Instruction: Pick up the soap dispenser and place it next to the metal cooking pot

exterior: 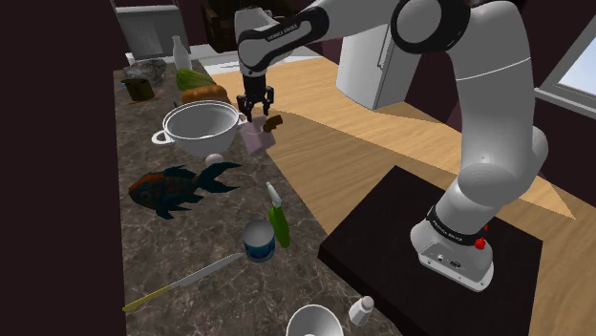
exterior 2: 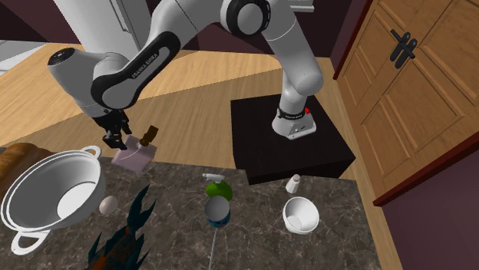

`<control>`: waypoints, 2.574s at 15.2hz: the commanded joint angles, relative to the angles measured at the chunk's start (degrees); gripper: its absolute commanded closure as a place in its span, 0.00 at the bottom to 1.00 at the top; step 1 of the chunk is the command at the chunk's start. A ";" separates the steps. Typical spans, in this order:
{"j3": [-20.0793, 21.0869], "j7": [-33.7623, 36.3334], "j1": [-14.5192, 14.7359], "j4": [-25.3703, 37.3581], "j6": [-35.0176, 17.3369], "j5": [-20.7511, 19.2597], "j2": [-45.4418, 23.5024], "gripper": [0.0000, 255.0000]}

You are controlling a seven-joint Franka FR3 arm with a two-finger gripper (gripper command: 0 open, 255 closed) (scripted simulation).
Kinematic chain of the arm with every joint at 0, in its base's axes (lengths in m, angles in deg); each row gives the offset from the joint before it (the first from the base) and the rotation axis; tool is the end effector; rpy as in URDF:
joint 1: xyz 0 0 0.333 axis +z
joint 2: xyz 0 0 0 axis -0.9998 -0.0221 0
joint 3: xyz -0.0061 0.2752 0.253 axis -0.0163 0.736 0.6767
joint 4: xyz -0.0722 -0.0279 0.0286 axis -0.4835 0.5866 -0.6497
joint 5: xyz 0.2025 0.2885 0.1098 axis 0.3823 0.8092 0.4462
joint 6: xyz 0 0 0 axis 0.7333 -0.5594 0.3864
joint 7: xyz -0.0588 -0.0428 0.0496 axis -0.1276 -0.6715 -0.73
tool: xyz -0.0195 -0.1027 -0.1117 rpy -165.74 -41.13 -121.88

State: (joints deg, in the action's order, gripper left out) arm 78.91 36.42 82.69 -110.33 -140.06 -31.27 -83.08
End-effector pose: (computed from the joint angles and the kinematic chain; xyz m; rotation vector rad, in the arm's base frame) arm 0.7177 0.0799 0.3429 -3.1304 0.1386 0.0242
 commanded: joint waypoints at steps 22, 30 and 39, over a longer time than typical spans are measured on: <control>-1.71 1.26 0.93 -2.92 -11.09 -2.31 -8.26 1.00; -1.70 1.16 0.78 -3.22 -11.22 -2.30 -8.11 0.00; -0.83 0.65 0.38 -2.19 -6.28 -1.23 -4.13 0.00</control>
State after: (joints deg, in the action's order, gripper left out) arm 78.04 37.09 83.09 -112.49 -146.56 -32.55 -87.40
